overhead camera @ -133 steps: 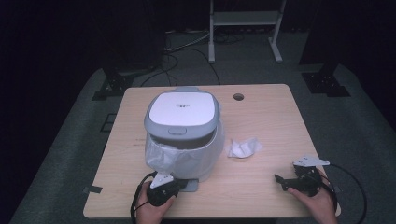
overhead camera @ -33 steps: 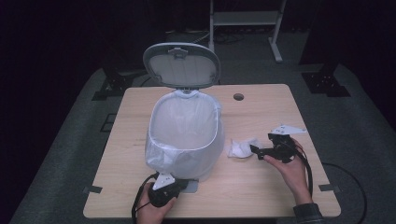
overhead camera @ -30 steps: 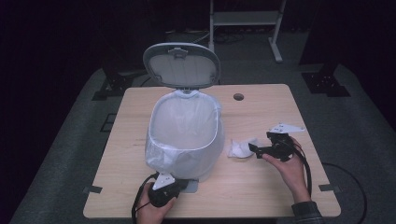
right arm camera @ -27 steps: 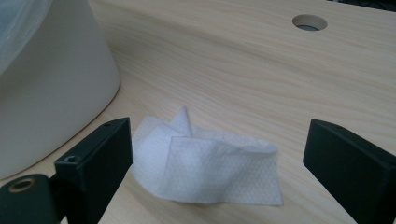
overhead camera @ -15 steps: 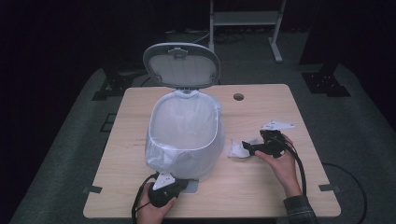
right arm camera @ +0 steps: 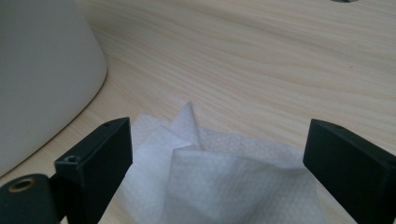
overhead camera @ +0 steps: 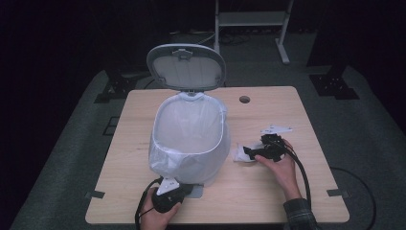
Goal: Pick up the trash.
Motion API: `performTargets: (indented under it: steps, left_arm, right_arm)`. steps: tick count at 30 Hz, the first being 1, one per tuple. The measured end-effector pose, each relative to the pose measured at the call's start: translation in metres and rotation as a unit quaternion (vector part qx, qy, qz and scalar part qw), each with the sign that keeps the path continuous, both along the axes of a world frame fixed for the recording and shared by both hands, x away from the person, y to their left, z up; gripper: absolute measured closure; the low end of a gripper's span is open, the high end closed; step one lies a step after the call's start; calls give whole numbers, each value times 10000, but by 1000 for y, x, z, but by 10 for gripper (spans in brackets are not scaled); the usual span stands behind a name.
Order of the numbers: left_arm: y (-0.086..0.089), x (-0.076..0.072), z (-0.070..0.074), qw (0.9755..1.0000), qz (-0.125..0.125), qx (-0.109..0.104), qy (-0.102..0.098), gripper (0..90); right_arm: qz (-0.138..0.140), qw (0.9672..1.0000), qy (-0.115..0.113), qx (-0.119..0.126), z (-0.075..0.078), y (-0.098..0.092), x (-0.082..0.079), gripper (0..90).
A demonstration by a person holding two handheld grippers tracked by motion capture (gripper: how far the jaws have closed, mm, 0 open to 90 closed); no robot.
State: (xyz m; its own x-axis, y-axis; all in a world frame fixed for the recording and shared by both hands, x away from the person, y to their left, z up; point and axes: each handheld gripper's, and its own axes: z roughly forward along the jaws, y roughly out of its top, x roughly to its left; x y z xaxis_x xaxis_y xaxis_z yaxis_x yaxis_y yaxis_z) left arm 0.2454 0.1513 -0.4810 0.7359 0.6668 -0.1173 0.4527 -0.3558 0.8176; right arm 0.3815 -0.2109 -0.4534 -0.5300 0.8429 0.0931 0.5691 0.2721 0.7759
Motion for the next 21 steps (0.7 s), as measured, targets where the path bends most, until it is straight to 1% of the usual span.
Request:
performTargets:
  steps: [3, 11, 13, 14, 15, 16, 17, 19, 21]
  left_arm:
    - [0, 0, 0, 10000, -15, 15, -18, 900]
    - [0, 0, 0, 10000, 7, 9, 0, 900]
    - [0, 0, 0, 10000, -10, 16, -16, 900]
    - [0, 1, 0, 10000, -35, 39, -54, 900]
    - [0, 1, 0, 10000, -45, 50, -67, 900]
    - [0, 1, 0, 10000, -45, 50, -67, 900]
    - [0, 1, 0, 10000, -45, 51, -69, 900]
    - [0, 1, 0, 10000, -41, 48, -65, 900]
    - [0, 1, 0, 10000, -44, 51, -67, 900]
  right_arm:
    - [4, 10000, 5, -33, -2, 2, 1, 69]
    - [14, 9997, 119, -192, -15, 10, 3, 69]
    - [24, 9997, 140, -222, -20, 12, 5, 69]
    - [24, 9997, 140, -222, -20, 12, 5, 69]
    - [-12, 9995, 133, -279, -24, 13, 4, 69]
    - [-12, 9995, 133, -279, -24, 13, 4, 69]
    - [-46, 9994, 153, -308, -27, 14, 4, 69]
    - [-49, 9994, 149, -305, -28, 14, 4, 69]
    - [-72, 9992, 144, -361, -31, 15, 3, 69]
